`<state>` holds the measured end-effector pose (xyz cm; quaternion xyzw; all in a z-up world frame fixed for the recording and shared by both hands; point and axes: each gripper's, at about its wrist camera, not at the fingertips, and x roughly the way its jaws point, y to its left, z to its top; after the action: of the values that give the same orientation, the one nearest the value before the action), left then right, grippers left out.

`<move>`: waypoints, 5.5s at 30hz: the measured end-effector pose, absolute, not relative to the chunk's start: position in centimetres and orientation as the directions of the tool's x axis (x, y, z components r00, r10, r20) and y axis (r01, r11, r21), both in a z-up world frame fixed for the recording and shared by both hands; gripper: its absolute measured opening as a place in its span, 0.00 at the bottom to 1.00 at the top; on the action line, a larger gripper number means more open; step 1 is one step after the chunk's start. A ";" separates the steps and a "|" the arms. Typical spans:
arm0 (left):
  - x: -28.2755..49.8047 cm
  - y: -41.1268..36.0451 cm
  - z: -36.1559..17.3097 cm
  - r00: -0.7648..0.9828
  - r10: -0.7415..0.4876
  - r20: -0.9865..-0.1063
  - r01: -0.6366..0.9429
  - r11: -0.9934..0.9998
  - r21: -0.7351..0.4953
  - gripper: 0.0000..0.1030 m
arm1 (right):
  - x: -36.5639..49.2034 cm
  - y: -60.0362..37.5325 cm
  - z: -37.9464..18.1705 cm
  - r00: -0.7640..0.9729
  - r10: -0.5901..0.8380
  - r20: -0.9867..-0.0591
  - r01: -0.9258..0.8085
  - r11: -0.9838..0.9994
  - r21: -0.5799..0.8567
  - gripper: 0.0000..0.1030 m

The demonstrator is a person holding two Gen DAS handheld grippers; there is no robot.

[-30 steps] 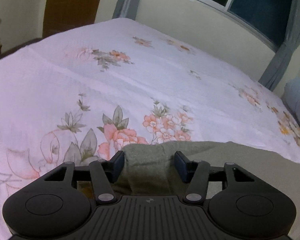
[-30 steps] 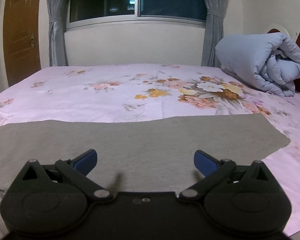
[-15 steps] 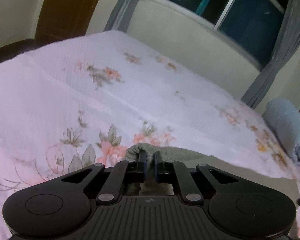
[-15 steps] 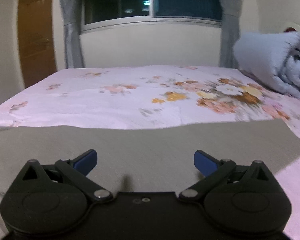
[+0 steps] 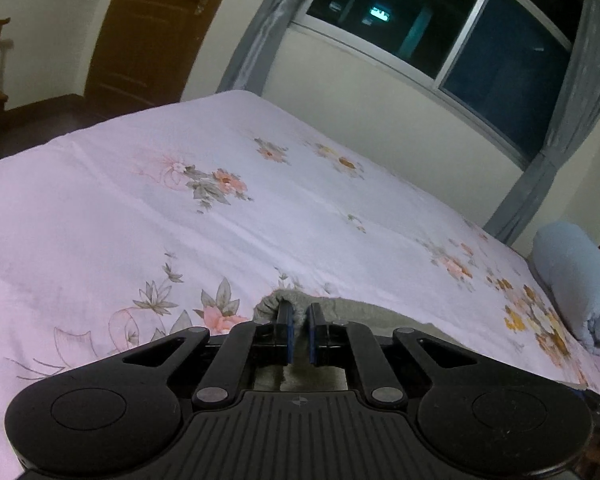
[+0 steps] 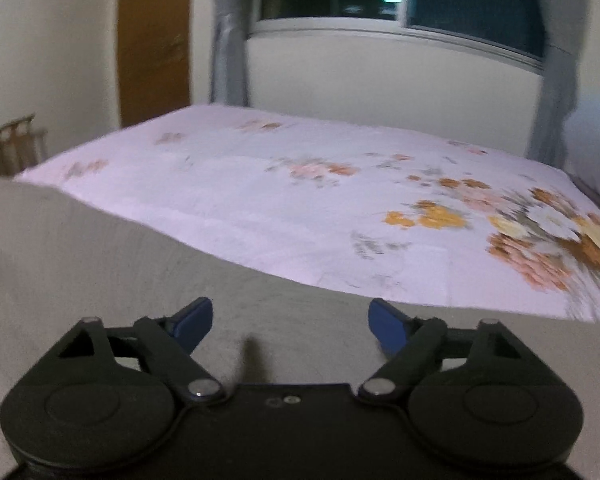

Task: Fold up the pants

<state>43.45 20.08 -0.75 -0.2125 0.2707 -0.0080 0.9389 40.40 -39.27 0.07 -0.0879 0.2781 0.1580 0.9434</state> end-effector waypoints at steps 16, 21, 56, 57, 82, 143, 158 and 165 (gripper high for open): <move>43.2 19.5 0.1 0.849 -0.078 -0.523 -0.141 0.920 -0.366 0.07 | 46.1 -39.5 -1.9 0.660 0.405 -0.633 -0.591 0.800 -0.104 0.74; 43.4 19.2 0.5 0.844 -0.074 -0.531 -0.139 0.926 -0.350 0.07 | 46.8 -39.6 -2.2 0.611 0.438 -0.660 -0.636 0.767 -0.080 0.71; 42.9 18.7 0.8 0.820 -0.092 -0.565 -0.094 0.952 -0.292 0.07 | 43.1 -40.3 1.4 0.611 0.447 -0.653 -0.638 0.767 -0.072 0.00; 42.7 18.7 1.0 0.821 -0.094 -0.563 -0.088 0.953 -0.289 0.07 | 42.8 -40.3 1.6 0.614 0.446 -0.652 -0.636 0.768 -0.075 0.00; 38.0 20.2 4.2 0.887 -0.287 -0.361 0.203 0.946 -0.255 0.07 | 39.7 -40.3 5.1 0.687 0.362 -0.631 -0.567 0.809 -0.154 0.13; 37.9 21.0 3.5 0.854 -0.306 -0.420 0.215 0.944 -0.251 0.07 | 31.9 -39.9 7.6 0.637 0.360 -0.681 -0.664 0.706 -0.248 0.00; 25.1 26.0 -2.5 0.814 -0.213 -0.541 0.030 0.945 -0.326 0.21 | 16.8 -38.3 2.8 0.654 0.361 -0.665 -0.631 0.746 -0.216 0.00; 19.7 23.5 -1.0 0.810 -0.258 -0.526 -0.051 0.864 -0.502 0.21 | 15.2 -38.8 0.1 0.656 0.359 -0.664 -0.573 0.810 -0.127 0.00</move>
<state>19.72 23.52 -0.98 -0.2550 0.3027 -0.0564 0.9166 15.16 -38.83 0.09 -0.1652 0.3232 0.2604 0.8947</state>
